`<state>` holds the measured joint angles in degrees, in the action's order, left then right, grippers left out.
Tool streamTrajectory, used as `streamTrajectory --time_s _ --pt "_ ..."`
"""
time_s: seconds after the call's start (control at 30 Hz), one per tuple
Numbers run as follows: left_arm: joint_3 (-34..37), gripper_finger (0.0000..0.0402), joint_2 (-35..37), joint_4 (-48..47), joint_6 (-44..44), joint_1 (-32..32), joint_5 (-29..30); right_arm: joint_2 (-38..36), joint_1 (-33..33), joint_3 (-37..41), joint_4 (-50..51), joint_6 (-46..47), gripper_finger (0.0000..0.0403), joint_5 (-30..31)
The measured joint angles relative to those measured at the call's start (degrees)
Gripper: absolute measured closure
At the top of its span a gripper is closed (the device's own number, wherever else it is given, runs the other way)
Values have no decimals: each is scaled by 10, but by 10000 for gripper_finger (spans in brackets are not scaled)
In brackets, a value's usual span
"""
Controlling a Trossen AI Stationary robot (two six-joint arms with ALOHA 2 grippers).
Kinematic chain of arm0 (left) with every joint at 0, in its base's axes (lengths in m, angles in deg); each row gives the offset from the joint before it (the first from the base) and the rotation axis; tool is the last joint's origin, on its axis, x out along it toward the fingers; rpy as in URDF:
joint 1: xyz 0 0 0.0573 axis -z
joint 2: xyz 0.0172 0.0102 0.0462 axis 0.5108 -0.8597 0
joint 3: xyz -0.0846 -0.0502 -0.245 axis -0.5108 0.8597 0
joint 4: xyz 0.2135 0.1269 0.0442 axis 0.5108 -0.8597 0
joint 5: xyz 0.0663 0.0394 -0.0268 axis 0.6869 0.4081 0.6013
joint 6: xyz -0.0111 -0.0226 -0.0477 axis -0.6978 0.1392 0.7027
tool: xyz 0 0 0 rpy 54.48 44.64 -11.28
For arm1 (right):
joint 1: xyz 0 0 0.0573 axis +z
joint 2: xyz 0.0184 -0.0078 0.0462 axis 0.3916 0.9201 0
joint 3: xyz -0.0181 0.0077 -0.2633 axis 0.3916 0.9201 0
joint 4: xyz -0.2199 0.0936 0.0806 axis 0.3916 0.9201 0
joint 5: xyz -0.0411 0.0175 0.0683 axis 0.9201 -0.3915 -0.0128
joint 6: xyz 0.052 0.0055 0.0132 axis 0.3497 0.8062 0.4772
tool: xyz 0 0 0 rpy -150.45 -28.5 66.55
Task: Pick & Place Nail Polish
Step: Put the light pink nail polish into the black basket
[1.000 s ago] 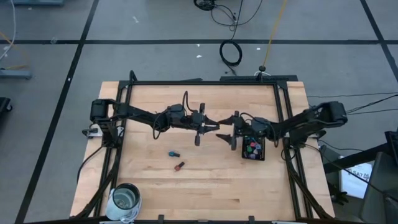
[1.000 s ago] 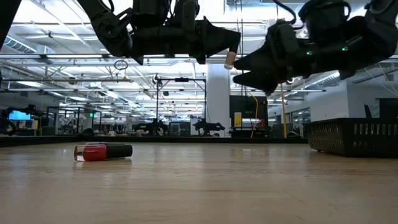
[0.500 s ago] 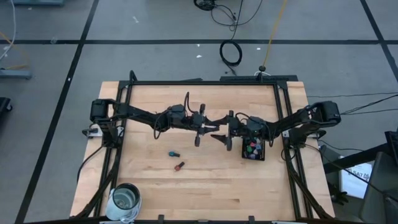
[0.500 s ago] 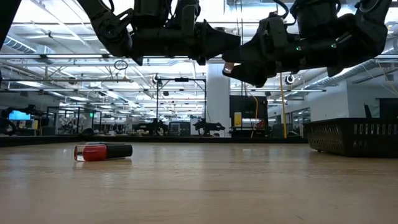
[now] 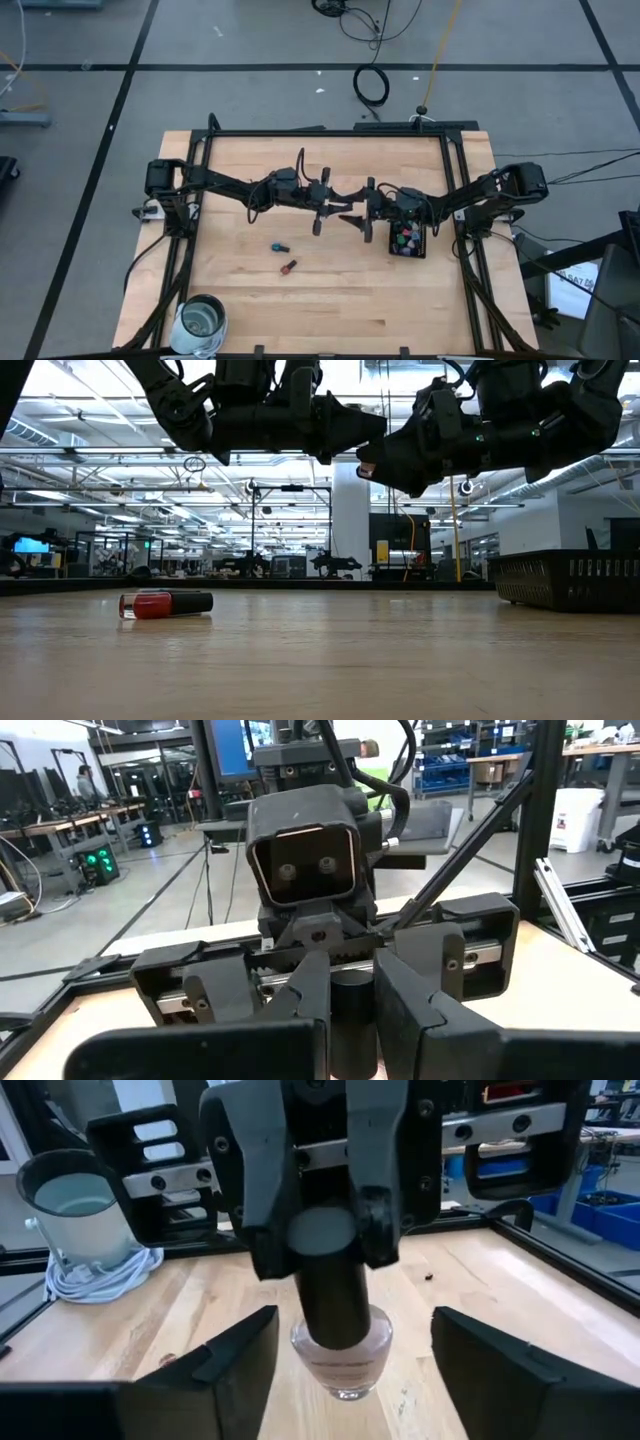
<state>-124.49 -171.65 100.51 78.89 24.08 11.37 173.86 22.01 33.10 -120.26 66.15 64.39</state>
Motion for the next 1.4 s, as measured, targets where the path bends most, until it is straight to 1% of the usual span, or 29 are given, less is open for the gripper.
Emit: streamTrajectory --time_s 0.37,0.5,0.77,0.83,0.9,1.0,1.07,1.27,1.4 --pt "0 369 0 0 -1 2 0 0 0 0 0 0 257 -3" --pt "0 369 0 0 -3 2 2 0 0 0 0 -25 296 -4" --pt "0 367 0 -2 -5 3 2 0 0 0 -3 -39 296 -2" --pt "0 351 0 -4 -2 3 5 0 0 0 -3 -33 296 -2" --pt "0 328 0 -5 7 3 19 0 0 0 -1 -28 296 -2" --pt "0 288 0 -10 34 7 74 0 0 0 1 -25 296 1" --pt "0 260 0 -11 37 11 115 0 -1 0 5 -20 296 4" --pt "0 173 6 -16 -29 35 217 -5 -2 0 33 8 296 1" --pt "0 132 35 -37 -64 51 268 -34 -1 0 136 22 296 -2"
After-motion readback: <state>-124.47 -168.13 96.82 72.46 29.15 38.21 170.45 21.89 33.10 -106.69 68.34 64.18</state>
